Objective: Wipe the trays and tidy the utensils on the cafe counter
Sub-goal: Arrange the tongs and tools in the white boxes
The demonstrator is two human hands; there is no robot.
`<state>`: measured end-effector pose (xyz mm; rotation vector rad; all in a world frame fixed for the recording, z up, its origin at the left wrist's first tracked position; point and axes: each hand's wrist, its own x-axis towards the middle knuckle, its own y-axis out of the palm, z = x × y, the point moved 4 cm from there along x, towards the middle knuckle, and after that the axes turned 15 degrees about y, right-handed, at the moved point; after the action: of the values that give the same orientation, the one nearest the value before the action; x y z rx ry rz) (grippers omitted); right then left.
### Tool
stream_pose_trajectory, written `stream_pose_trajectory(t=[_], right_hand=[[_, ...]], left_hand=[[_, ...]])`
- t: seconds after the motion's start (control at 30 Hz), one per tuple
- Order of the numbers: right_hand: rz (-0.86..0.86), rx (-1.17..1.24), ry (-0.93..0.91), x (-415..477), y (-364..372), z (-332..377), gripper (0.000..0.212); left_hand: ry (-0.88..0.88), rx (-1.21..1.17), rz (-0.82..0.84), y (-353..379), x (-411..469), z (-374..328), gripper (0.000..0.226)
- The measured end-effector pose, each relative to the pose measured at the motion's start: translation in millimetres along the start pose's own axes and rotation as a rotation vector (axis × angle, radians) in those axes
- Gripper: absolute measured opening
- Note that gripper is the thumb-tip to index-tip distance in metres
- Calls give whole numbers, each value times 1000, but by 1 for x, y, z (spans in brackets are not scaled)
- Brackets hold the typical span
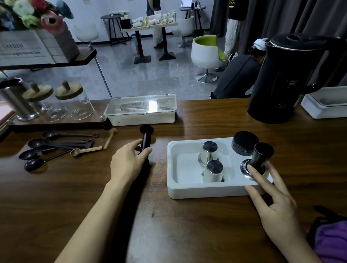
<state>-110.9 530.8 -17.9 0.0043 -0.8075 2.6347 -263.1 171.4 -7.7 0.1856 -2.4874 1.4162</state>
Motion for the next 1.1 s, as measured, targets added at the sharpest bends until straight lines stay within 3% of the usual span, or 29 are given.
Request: stream_pose_trajectory(t=[0.27,0.53,0.8,1.1], right_hand=[[9,-18,-2,0,0,0,48],[16,-9,-12,1,0,-1,47],[24,-9,-9,1,-1,-2,47],[14,-29,-18,1,0,-3,50]], left_hand=[[-72,-10,-63,4,-4,-8,37],[66,-276,-202,-18,-9,-62,26],[259,-496,-29,-1,-23,-126,24],[459,-261,38,22,-34,-129,17]])
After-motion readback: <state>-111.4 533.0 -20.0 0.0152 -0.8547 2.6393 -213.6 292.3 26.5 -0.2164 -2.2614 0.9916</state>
